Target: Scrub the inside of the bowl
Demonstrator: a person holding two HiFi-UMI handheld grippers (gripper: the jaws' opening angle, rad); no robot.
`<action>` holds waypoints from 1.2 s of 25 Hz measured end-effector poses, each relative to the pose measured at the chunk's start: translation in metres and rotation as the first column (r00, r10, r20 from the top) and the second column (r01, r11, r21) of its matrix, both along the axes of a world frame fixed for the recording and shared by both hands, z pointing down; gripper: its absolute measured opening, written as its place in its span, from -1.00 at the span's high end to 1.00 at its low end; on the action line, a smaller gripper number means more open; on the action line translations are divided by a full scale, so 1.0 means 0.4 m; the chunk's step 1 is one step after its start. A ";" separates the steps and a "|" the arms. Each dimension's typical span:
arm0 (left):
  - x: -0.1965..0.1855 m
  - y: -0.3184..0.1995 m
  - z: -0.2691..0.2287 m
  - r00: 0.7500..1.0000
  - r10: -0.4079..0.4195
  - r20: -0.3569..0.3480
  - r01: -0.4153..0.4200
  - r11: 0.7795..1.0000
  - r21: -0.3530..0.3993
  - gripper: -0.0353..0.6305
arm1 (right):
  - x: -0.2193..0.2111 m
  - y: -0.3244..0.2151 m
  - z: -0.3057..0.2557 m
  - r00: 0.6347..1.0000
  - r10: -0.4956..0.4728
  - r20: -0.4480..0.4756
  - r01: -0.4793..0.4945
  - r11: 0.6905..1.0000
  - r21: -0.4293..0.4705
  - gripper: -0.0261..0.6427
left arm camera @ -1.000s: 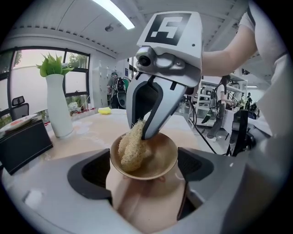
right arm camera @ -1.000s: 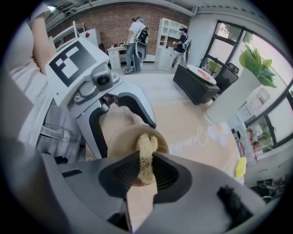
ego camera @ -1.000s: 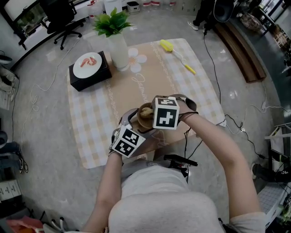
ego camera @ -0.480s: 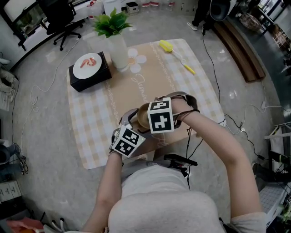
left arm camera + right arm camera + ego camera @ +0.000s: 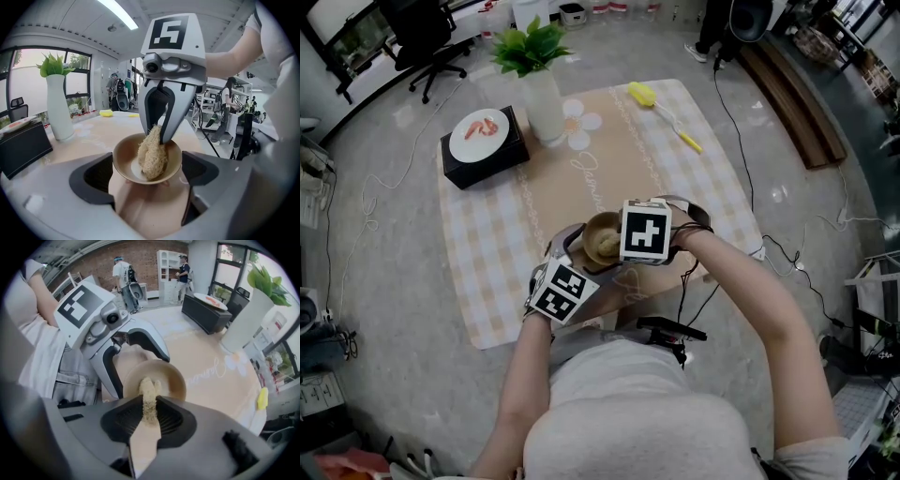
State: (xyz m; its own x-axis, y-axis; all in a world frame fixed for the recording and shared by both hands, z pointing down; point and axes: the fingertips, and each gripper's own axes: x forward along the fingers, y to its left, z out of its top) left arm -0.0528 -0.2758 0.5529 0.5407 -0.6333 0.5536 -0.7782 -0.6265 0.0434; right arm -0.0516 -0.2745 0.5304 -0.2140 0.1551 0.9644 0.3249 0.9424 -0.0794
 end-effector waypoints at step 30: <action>-0.023 -0.013 -0.132 0.984 -0.132 -0.123 0.149 0.979 0.138 -0.43 | 0.022 -0.072 -0.142 0.606 0.621 0.497 -0.612 0.763 -0.208 0.66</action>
State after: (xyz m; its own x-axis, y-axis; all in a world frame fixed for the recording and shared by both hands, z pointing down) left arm -0.0620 -0.2812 0.5002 0.4941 -0.7767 0.3907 -0.8542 -0.5173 0.0519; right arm -0.0428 -0.3035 0.4736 -0.7148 -0.1862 0.6741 -0.3393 0.9352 -0.1015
